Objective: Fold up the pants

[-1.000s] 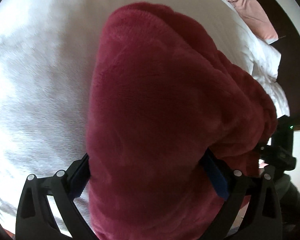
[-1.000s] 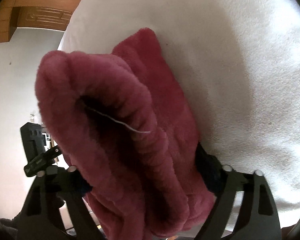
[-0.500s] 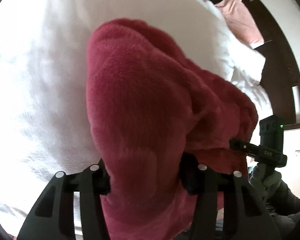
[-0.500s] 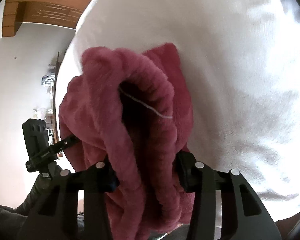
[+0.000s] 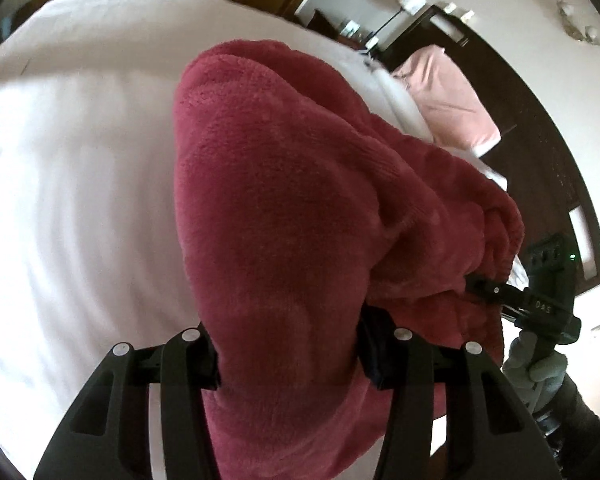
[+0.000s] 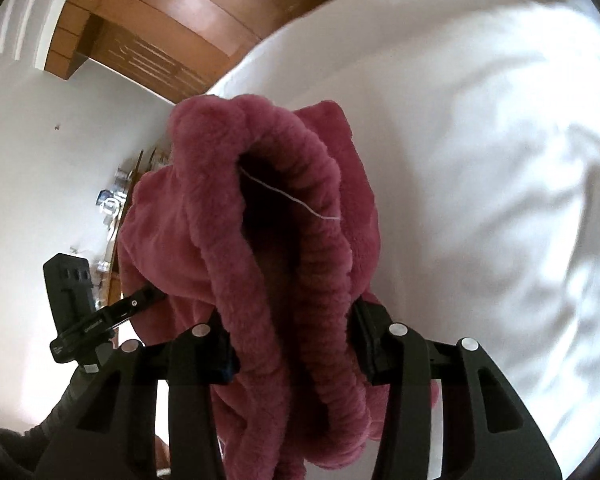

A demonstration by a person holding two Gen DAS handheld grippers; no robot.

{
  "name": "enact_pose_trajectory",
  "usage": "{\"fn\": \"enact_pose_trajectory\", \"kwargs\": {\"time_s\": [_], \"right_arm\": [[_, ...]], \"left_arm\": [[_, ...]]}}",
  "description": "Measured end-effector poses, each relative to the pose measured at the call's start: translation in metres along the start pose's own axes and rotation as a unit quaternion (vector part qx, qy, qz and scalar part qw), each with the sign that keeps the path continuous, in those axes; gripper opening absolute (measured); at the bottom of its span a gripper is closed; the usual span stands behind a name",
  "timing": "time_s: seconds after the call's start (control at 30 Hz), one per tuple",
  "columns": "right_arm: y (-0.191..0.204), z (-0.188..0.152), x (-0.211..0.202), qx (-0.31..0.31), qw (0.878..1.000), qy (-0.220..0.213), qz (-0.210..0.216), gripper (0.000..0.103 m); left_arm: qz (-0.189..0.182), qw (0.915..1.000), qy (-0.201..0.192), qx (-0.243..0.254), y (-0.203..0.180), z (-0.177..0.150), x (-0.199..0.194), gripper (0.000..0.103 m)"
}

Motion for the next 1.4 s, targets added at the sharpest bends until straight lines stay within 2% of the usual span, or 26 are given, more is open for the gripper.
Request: {"fn": "enact_pose_trajectory", "kwargs": {"time_s": [0.1,0.33,0.47,0.53,0.6,0.7,0.8,0.87,1.0,1.03,1.1,1.4], "right_arm": [[-0.006,0.037,0.019,0.003,1.000,-0.010,-0.010,0.045],[-0.034,0.063,0.068,0.021,0.999,0.014,-0.045,0.045],[-0.042,0.067,0.091,0.033,0.997,0.015,-0.062,0.050],[-0.037,0.065,0.097,0.031,0.996,0.016,-0.079,0.052],[-0.032,0.061,0.101,0.024,0.995,0.014,-0.100,0.055],[-0.025,0.060,0.100,0.013,0.993,0.011,-0.117,0.056],[-0.010,0.055,0.089,-0.010,0.991,-0.010,-0.131,0.058],[0.004,0.052,0.076,-0.013,0.992,-0.029,-0.120,0.061],[0.022,0.046,0.047,-0.026,0.989,-0.062,-0.129,0.065],[0.027,0.047,0.043,-0.031,0.988,-0.066,-0.133,0.065],[0.037,0.041,0.028,-0.045,0.986,-0.075,-0.139,0.072],[0.082,0.010,-0.017,-0.119,0.975,-0.103,-0.159,0.091]], "left_arm": [[0.007,0.9999,-0.007,0.006,0.000,0.031,0.019,0.050],[0.046,0.9987,0.022,0.003,0.009,0.063,0.075,0.052],[0.072,0.9970,0.027,-0.002,0.020,0.066,0.088,0.068],[0.083,0.9962,0.027,0.009,0.020,0.067,0.091,0.072],[0.102,0.9941,0.023,0.030,0.019,0.064,0.090,0.081],[0.125,0.9907,0.021,0.050,0.015,0.064,0.090,0.083],[0.158,0.9856,0.021,0.058,0.008,0.069,0.086,0.083],[0.186,0.9807,0.015,0.058,0.004,0.067,0.076,0.083],[0.218,0.9738,-0.003,0.067,-0.007,0.062,0.056,0.085],[0.222,0.9726,-0.006,0.069,-0.009,0.059,0.050,0.086],[0.229,0.9707,-0.013,0.073,-0.017,0.055,0.041,0.091],[0.258,0.9575,-0.064,0.111,-0.062,0.041,-0.001,0.093]]}}
Point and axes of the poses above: each gripper's, at about its wrist camera, not at the fingertips, and x roughly the way its jaws point, y to its left, z to its top, the point moved 3 cm from there along x, roughly the way its jaws point, and after that the axes turned 7 degrees about z, right-handed, at the moved point
